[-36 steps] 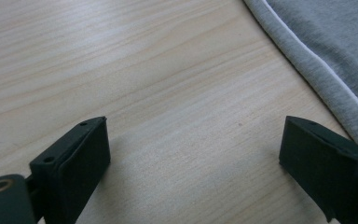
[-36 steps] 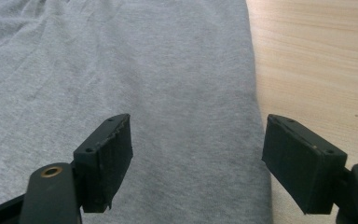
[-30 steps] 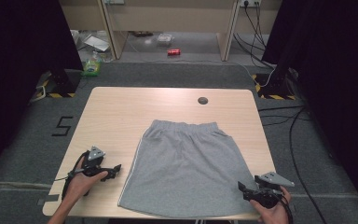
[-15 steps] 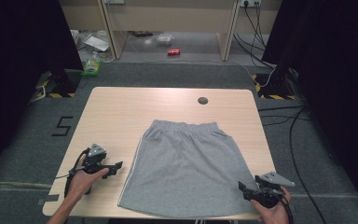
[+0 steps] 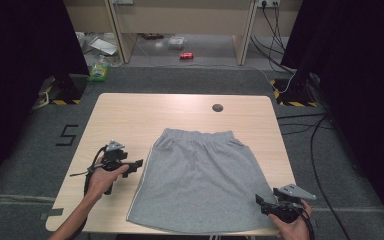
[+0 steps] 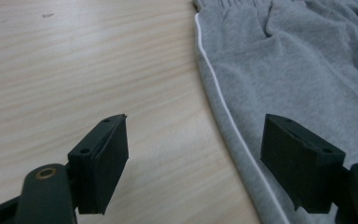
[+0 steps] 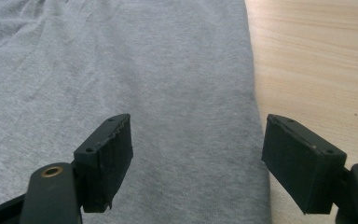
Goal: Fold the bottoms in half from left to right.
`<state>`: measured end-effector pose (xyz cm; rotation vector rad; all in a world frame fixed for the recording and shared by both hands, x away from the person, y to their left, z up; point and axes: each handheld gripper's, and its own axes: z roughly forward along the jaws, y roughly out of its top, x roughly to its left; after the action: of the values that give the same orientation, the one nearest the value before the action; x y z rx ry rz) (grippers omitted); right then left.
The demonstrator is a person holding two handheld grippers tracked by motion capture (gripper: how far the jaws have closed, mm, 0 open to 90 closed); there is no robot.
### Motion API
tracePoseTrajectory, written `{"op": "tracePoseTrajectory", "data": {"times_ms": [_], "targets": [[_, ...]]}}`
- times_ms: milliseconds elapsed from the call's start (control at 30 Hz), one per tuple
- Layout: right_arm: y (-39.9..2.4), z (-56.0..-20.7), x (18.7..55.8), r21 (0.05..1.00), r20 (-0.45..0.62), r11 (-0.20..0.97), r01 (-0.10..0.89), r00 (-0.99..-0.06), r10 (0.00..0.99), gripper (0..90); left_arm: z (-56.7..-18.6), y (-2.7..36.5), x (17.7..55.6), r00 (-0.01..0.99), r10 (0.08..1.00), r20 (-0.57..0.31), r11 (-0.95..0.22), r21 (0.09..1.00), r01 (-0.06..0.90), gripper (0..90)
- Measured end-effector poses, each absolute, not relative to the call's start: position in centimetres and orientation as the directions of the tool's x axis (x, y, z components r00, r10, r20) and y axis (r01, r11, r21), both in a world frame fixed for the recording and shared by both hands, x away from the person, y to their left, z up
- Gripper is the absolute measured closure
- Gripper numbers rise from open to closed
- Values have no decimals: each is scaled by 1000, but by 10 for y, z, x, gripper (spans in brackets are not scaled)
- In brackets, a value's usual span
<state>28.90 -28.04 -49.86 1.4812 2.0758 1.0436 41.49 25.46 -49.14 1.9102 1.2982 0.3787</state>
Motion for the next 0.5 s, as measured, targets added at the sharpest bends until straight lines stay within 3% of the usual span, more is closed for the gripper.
{"op": "tracePoseTrajectory", "data": {"times_ms": [500], "targets": [[-280,-499,289,751,111,170,638,-375,920,252,-481,229,460,398,899,-185,-144,733,665,243]]}}
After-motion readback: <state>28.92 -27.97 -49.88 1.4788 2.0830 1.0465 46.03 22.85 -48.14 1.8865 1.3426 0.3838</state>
